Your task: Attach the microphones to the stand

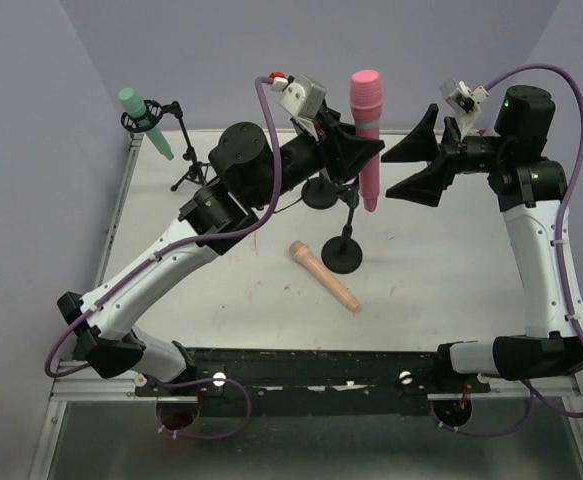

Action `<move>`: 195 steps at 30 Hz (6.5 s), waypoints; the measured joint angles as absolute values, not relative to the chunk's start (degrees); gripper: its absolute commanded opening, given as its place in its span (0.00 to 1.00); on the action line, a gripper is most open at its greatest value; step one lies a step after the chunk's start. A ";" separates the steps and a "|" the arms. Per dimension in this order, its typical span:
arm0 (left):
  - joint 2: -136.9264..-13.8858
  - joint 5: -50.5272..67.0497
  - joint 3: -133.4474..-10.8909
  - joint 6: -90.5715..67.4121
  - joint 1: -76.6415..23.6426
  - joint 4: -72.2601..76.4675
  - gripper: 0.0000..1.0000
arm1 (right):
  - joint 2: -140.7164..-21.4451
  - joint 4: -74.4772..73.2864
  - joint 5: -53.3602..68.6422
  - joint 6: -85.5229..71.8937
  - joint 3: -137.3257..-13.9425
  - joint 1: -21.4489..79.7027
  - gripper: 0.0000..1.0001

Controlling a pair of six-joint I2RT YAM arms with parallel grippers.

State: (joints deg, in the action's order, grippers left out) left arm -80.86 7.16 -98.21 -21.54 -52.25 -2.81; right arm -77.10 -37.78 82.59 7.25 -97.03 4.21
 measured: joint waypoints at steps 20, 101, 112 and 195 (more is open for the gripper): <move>-87.31 9.98 -99.92 -25.02 -53.01 6.04 0.00 | -77.17 -11.84 82.70 -21.32 -90.67 7.90 0.80; -83.59 14.39 -53.60 0.45 -45.45 42.28 0.70 | -83.00 -38.63 59.79 34.68 -87.68 3.25 0.07; -83.77 13.98 -53.60 -1.41 -45.89 42.13 0.33 | -84.62 -40.10 60.49 42.59 -87.35 3.25 0.08; -84.99 18.72 -55.88 -4.14 -44.42 36.53 0.87 | -94.50 -53.74 65.34 75.88 -87.77 8.75 0.47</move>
State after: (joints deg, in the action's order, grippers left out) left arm -84.99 18.72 -55.88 -4.14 -44.42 36.53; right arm -94.50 -53.74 65.34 75.88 -87.77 8.75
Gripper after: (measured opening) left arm 0.768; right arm 0.446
